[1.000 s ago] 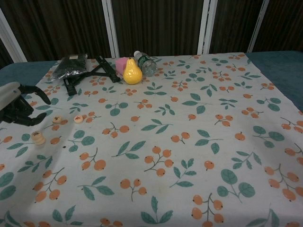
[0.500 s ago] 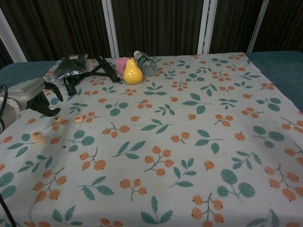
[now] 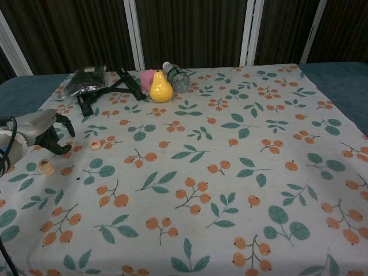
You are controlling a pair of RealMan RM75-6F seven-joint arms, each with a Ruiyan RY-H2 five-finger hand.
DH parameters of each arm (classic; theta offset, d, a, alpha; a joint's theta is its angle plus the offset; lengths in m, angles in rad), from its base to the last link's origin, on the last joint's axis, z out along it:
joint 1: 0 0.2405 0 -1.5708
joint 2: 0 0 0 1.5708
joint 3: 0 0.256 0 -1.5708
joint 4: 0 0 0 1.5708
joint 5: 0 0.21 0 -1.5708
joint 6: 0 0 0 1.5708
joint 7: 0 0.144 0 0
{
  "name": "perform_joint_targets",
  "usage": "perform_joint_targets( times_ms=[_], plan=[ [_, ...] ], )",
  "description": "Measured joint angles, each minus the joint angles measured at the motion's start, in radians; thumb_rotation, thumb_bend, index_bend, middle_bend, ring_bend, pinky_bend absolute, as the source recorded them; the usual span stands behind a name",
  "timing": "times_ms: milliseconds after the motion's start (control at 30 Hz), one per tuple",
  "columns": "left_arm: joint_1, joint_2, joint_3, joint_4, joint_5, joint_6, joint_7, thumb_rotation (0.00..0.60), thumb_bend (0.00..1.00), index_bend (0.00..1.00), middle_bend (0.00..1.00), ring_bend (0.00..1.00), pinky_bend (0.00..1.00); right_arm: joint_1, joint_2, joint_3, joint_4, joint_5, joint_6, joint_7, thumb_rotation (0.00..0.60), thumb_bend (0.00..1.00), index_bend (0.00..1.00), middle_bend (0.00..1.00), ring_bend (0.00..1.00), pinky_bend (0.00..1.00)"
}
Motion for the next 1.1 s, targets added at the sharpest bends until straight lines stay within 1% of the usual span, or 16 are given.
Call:
perform_joint_targets(
  times_ms=[233, 533, 700, 900, 1100],
  plan=[
    [0.001, -0.011, 0.015, 0.034, -0.003, -0.008, -0.002, 0.600, 0.39, 0.40, 1.00, 1.00, 1.00, 0.000, 0.000, 0.000, 0.000, 0.001, -0.002, -0.002, 0.600, 0.20, 0.00, 0.00, 0.00, 0.05],
    [-0.001, -0.035, 0.023, 0.083, 0.013, -0.013, -0.034, 0.600, 0.39, 0.46, 1.00, 1.00, 1.00, 0.000, 0.000, 0.000, 0.000, 0.001, -0.001, 0.000, 0.600, 0.20, 0.00, 0.00, 0.00, 0.05],
    [0.002, -0.042, 0.026, 0.091, 0.033, -0.003, -0.054, 0.600, 0.39, 0.51, 1.00, 1.00, 1.00, -0.001, 0.000, 0.000, 0.001, 0.000, 0.001, 0.002, 0.600, 0.20, 0.00, 0.00, 0.00, 0.05],
    [0.009, -0.036, 0.028, 0.069, 0.060, 0.019, -0.079, 0.600, 0.39, 0.51, 1.00, 1.00, 1.00, -0.001, -0.001, -0.001, 0.001, -0.001, 0.000, -0.001, 0.600, 0.20, 0.00, 0.00, 0.00, 0.05],
    [0.026, -0.001, 0.027, -0.011, 0.100, 0.063, -0.109, 0.600, 0.38, 0.52, 1.00, 1.00, 1.00, 0.000, -0.003, -0.001, 0.000, 0.000, -0.005, -0.008, 0.600, 0.20, 0.00, 0.00, 0.00, 0.05]
  ],
)
